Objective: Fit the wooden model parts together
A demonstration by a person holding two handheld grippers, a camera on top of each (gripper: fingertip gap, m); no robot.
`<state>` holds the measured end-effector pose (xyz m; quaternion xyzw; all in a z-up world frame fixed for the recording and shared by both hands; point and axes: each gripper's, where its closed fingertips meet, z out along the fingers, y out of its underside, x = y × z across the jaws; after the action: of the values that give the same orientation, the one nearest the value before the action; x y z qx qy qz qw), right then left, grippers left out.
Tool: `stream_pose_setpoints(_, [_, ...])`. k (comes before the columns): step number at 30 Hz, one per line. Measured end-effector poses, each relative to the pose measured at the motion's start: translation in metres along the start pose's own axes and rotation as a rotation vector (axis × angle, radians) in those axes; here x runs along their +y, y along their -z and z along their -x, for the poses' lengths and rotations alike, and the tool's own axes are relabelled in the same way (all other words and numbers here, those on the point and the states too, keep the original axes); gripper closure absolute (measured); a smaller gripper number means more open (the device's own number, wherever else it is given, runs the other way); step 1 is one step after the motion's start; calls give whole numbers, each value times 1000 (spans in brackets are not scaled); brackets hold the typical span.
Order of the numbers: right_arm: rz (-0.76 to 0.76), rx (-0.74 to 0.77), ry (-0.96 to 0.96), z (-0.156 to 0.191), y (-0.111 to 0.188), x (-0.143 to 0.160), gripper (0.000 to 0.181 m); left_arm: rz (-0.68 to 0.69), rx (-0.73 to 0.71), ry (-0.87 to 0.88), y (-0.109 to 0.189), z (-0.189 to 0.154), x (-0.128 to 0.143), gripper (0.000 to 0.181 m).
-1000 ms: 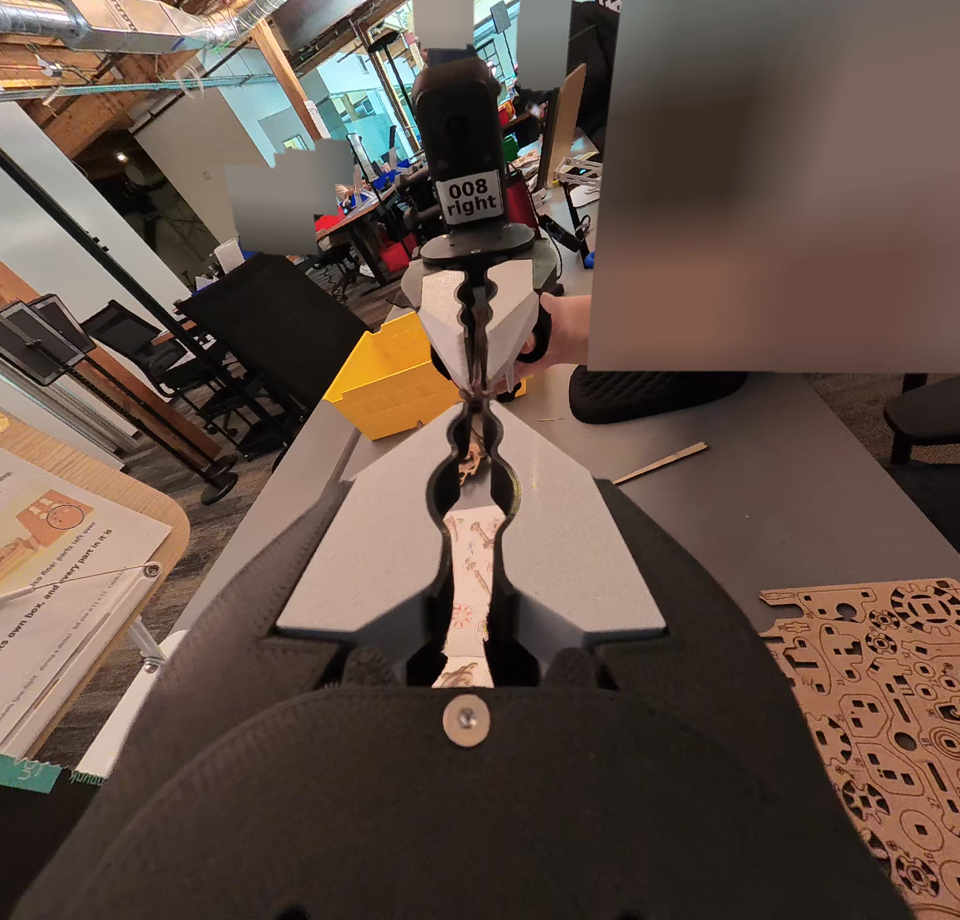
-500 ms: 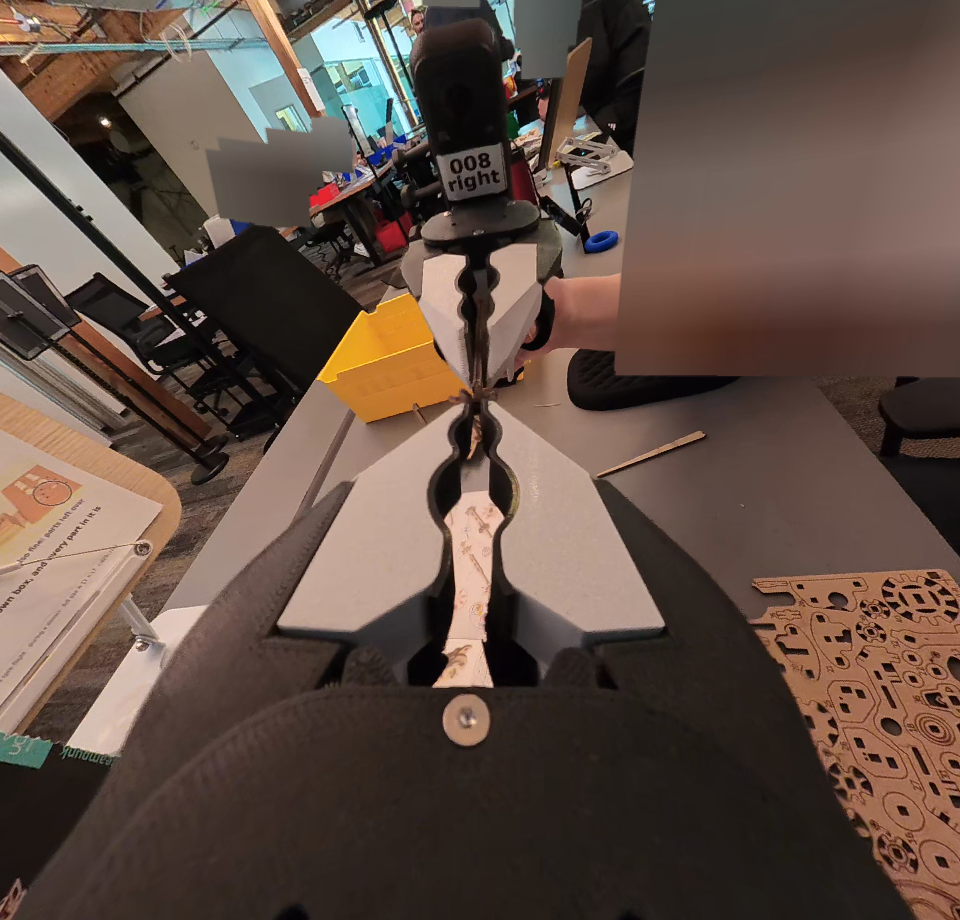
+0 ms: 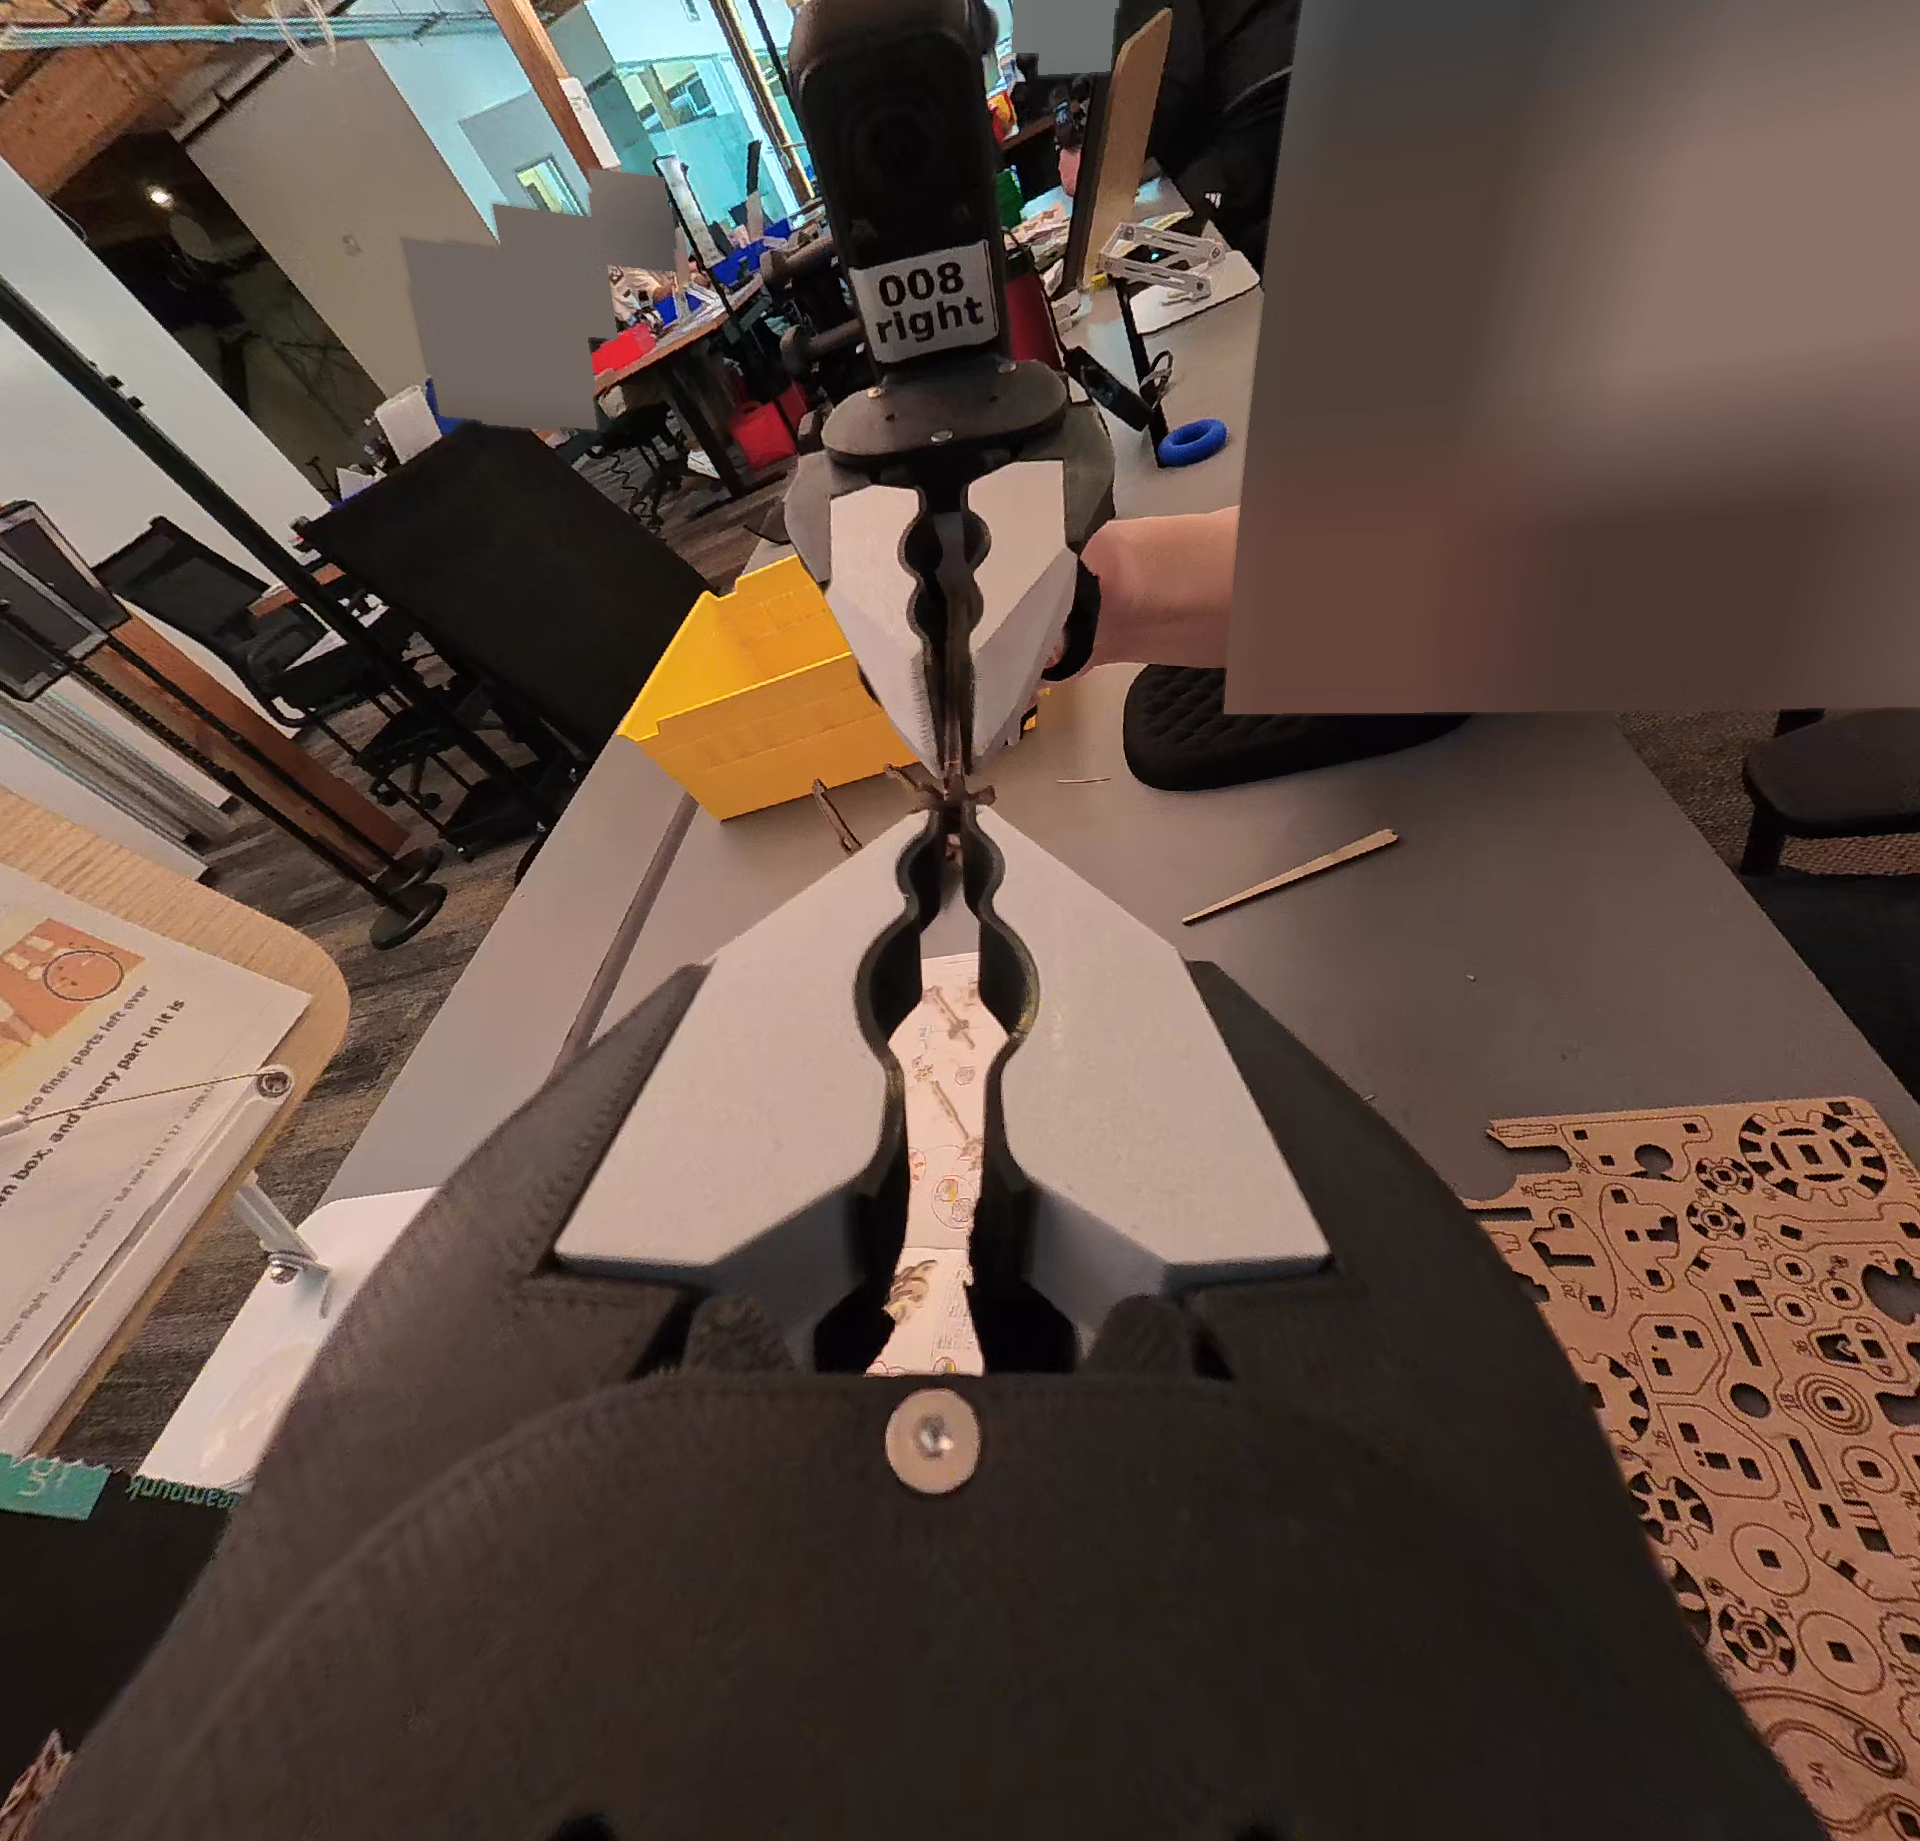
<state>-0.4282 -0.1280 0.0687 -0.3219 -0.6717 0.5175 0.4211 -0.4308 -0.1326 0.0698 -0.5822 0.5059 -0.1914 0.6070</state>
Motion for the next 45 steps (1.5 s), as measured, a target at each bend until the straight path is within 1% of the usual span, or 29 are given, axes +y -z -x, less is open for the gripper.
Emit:
stream_pose_setpoints(6, [-4, -14, 2, 2, -1, 0, 180, -2, 8, -5, 0, 0, 0, 181])
stream_pose_setpoints(9, [-98, -42, -30, 1, 3, -11, 180, -92, 6, 21, 1, 1, -14, 181])
stream_pose_setpoints(13, [-168, -60, -6, 5, 7, -22, 180, -142, 20, 50, 1, -2, -25, 181])
stream_pose_setpoints(20, [-210, -58, 40, 9, 8, -27, 179, -163, 30, 42, 2, -6, -30, 179])
stream_pose_setpoints(36, [-254, -71, -9, 7, 7, -28, 179, -158, 7, 20, 3, -3, -29, 178])
stream_pose_setpoints(45, [-300, -73, -57, 4, 8, -31, 179, -184, 3, 39, 4, -1, -31, 180])
